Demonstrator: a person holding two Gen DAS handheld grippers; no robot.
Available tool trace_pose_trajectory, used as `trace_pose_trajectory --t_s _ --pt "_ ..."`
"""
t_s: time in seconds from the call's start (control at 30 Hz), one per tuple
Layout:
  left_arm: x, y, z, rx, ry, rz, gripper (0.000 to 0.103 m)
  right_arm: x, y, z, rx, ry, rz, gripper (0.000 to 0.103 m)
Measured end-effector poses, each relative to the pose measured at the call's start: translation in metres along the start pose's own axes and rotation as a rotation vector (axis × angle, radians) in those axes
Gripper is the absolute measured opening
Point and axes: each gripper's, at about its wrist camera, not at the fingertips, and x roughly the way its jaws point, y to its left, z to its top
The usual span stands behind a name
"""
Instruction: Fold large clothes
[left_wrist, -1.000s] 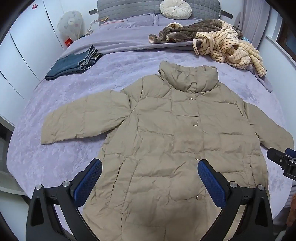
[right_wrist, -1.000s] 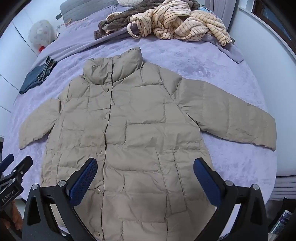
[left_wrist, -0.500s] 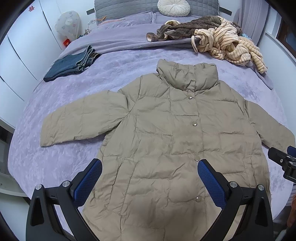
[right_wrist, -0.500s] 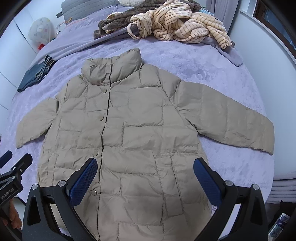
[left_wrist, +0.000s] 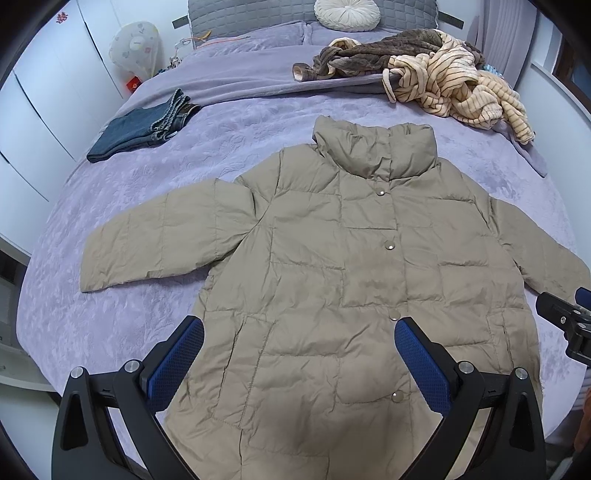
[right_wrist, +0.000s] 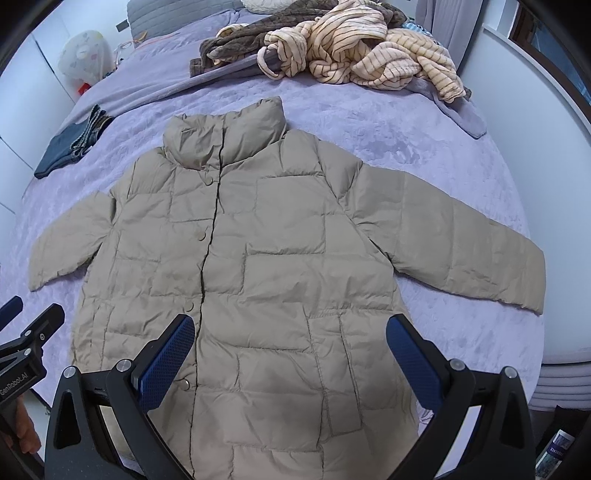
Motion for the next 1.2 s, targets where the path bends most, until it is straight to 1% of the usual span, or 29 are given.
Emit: trace_pose_trajectory --t_s 1.2 --pt "0.0016 0.0013 -0.0002 0.0 0.001 0.006 0.103 -0.0009 0.0005 -0.0016 -0.002 -0.003 -0.002 0.103"
